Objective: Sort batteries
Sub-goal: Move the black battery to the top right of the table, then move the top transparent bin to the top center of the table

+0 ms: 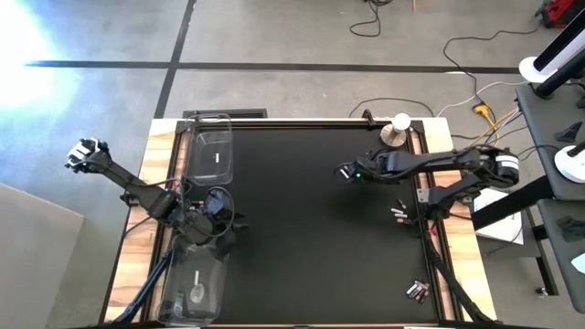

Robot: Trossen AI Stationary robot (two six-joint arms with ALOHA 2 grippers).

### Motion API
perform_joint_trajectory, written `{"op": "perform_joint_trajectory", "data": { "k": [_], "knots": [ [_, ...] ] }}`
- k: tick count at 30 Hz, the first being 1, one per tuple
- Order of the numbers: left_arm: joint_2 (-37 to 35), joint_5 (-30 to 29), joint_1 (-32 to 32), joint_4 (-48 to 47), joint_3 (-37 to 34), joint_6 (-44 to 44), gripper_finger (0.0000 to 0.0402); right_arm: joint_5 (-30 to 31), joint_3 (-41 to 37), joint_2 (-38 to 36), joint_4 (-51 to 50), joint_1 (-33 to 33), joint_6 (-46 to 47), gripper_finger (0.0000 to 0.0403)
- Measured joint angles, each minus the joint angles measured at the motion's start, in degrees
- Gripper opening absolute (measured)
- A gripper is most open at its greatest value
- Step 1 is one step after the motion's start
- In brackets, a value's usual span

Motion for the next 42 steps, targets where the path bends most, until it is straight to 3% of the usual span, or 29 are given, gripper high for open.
{"op": "perform_joint_trajectory", "data": {
  "k": [14,25,32,42],
  "knots": [
    [0.0,0.0,0.0,0.07,0.0,-0.5,0.0164,0.28,-0.84,10.93,9.28,-2.36,1.46,0.0047],
    [-0.01,0.71,0.03,-0.56,0.0,-1.01,0.0164,-0.09,-0.94,10.69,9.69,-2.47,3.34,0.008],
    [-1.59,4.82,0.0,-10.94,3.17,-3.95,0.0164,-0.96,-0.99,9.32,8.72,-2.41,1.24,0.0106],
    [-1.92,4.48,0.0,-26.13,10.89,-4.83,0.0164,0.5,-1.03,0.57,7.18,-2.36,-1.55,0.0198]
  ]
}}
